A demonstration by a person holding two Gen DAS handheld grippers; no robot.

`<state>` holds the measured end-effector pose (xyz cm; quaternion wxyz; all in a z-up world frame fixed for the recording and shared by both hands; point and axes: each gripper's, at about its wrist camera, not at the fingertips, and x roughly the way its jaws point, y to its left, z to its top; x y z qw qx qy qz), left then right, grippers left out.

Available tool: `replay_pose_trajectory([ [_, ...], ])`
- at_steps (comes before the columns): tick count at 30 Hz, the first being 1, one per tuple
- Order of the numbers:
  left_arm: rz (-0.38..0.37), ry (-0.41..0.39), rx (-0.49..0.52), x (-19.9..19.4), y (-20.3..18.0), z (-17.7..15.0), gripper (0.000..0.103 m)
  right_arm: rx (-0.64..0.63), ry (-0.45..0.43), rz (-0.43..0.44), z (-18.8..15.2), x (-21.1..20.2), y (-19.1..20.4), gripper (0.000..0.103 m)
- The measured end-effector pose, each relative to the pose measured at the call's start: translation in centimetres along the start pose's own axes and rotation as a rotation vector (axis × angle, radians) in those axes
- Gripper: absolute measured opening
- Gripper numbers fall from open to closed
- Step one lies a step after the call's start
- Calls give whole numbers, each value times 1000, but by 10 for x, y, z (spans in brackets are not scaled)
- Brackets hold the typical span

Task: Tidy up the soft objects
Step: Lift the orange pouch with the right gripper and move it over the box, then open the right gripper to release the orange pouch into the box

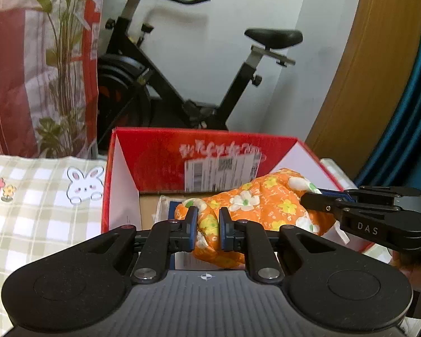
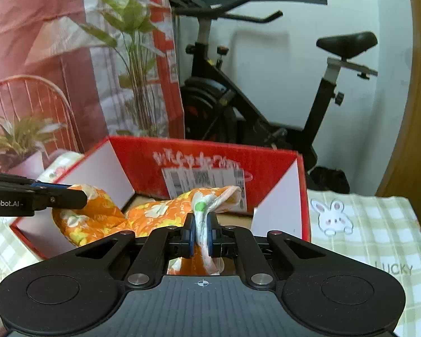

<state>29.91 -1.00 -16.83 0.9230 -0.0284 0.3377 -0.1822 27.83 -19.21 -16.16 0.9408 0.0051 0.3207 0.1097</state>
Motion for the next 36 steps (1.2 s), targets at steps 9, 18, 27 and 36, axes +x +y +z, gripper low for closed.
replay_pose_trajectory([
  [9,0,52,21,8,-3,-7,17,17,52,-3,-13,6,-1,8],
  [18,35,63,33,1,-9,-8,56,37,71,-41,-14,0,7,22],
  [27,51,12,63,-42,-22,-11,98,55,-21,-57,-13,-44,12,81],
  [36,125,-11,116,-86,-33,-44,103,111,-123,-95,-44,-93,17,103],
])
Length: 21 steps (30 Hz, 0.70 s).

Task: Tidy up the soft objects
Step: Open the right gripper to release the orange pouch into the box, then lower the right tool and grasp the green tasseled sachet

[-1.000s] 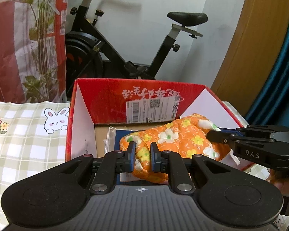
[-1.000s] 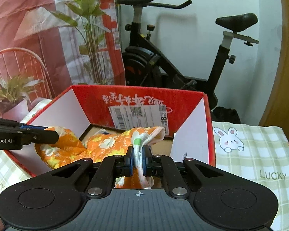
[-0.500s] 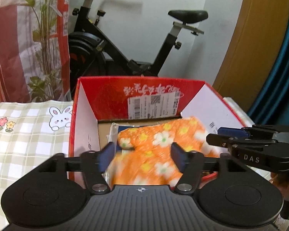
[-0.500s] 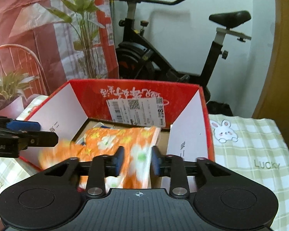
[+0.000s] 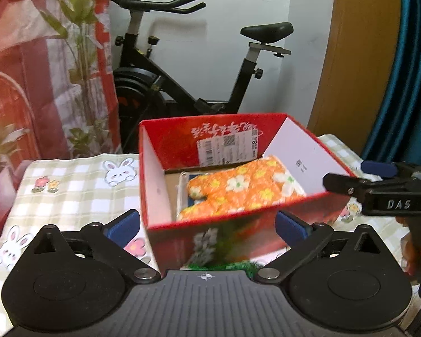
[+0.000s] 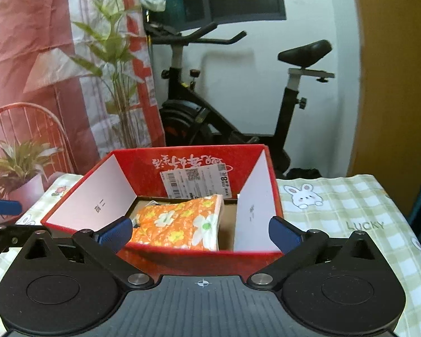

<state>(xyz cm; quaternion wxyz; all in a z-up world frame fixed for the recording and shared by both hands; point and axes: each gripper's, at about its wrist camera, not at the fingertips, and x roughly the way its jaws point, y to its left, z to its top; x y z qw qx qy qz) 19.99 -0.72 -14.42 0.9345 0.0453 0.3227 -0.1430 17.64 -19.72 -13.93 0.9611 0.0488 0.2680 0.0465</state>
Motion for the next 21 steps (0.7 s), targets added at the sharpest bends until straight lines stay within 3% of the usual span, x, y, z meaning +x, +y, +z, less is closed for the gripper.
replay_pose_trajectory([
  [6,76,19,25,-9,-5,-19,103,33,13,44,-26,-19,5,103],
  [15,21,85,-25,-8,-2,-47,103,-86,144,99,-71,-19,39,101],
  [21,-31,111,-77,-1,4,-56,97,-146,204,164,-85,-19,53,70],
])
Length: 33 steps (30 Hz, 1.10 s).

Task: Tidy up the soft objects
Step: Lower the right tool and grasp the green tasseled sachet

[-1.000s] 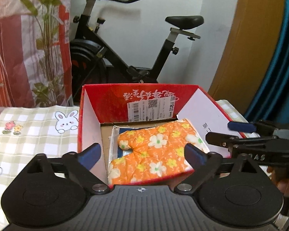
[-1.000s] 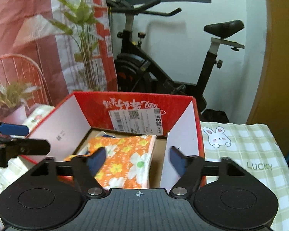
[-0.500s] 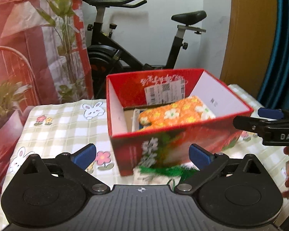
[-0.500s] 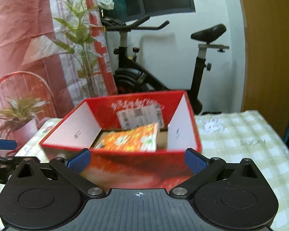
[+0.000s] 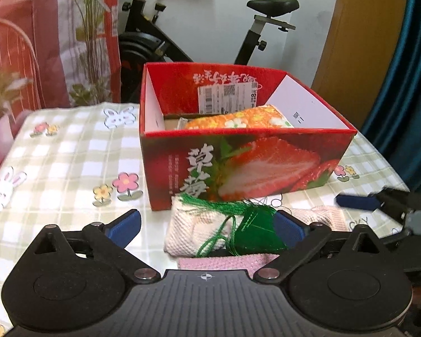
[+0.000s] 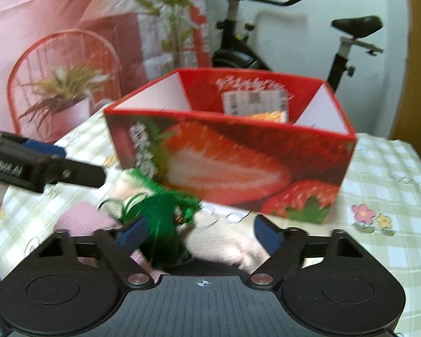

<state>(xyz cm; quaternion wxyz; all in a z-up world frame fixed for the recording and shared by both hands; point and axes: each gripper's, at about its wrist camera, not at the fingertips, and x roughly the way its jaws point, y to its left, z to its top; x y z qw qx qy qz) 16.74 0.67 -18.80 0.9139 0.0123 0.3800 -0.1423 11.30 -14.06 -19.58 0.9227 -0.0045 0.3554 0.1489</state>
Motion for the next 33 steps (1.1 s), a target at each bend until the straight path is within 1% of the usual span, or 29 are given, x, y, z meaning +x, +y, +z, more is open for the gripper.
replay_pose_trajectory([
  [1,-8,5,-10,2,2,-1,95,1,6,14,-1,0,-1,65],
  [2,-21,11,-21,4,4,-1,90,1,10,27,-1,1,0,63],
  [3,-29,16,-31,5,5,-2,86,1,15,41,-1,2,1,62],
  [7,-60,28,-58,12,7,-4,80,-16,34,86,0,6,6,50],
  [8,-68,31,-62,14,7,-4,77,-21,39,95,0,7,8,49],
  [12,-102,44,-80,23,6,-4,74,-36,60,108,1,14,12,49],
  [19,-205,78,-116,45,4,-1,73,21,83,152,4,31,4,49],
  [21,-226,92,-122,52,4,1,66,25,88,168,5,36,5,49],
  [23,-239,111,-136,58,6,1,63,23,97,187,6,40,7,49],
  [26,-255,131,-158,64,9,-2,62,14,105,205,9,46,12,49],
  [31,-287,178,-172,73,12,-8,53,38,130,228,11,58,14,52],
  [33,-291,179,-173,74,14,-11,50,43,139,232,10,61,16,52],
])
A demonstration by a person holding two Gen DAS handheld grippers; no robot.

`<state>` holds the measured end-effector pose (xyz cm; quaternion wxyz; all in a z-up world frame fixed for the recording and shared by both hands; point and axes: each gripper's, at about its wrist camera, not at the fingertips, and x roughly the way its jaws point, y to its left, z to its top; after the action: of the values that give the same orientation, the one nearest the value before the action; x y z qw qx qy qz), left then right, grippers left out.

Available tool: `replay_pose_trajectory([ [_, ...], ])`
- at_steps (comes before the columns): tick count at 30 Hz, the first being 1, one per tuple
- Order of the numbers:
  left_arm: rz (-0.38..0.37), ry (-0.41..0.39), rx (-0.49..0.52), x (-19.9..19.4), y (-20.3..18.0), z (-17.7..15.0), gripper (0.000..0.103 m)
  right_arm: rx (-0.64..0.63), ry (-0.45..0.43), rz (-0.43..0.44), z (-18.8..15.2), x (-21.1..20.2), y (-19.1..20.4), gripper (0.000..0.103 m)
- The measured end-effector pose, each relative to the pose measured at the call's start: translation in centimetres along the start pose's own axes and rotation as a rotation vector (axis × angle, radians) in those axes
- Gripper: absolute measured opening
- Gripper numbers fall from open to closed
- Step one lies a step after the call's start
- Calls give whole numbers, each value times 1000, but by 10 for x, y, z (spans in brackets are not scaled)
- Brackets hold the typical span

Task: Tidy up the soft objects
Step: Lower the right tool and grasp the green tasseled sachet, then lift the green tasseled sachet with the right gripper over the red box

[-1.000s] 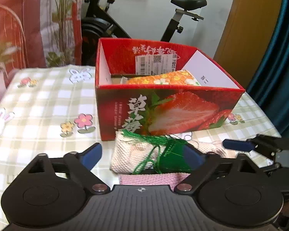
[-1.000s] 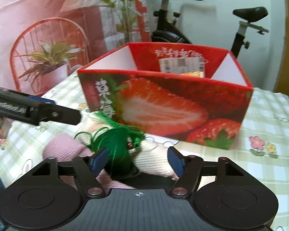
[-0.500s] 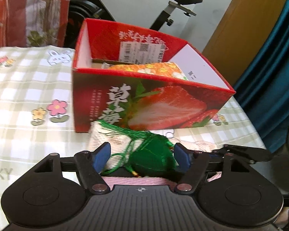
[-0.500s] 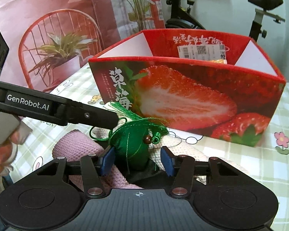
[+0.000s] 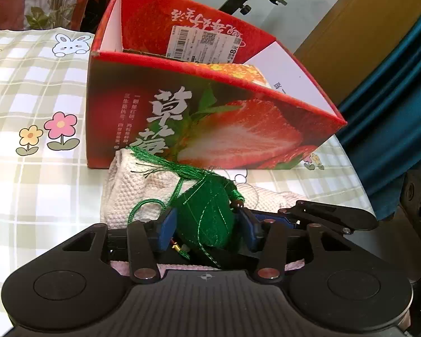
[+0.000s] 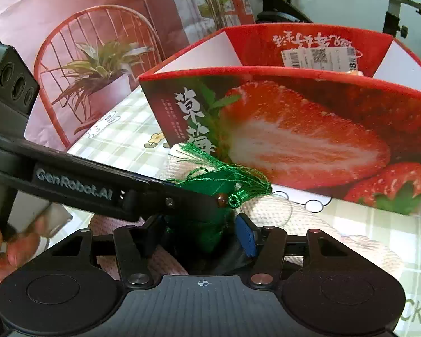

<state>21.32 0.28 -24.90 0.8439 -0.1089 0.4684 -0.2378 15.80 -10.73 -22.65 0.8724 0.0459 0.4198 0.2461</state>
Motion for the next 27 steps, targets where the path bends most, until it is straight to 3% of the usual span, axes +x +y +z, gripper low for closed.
replay_pose_trajectory([
  [2,-5,-3,-6,-1,1,1,48,0,3,9,0,1,2,43],
  [11,-25,-116,51,-44,-26,21,47,-59,-126,8,21,-42,13,42],
  [20,-58,-329,116,-110,-60,67,47,-186,-306,9,85,-100,26,42],
  [27,-39,-448,174,-127,-83,104,47,-285,-410,-30,135,-119,35,42],
])
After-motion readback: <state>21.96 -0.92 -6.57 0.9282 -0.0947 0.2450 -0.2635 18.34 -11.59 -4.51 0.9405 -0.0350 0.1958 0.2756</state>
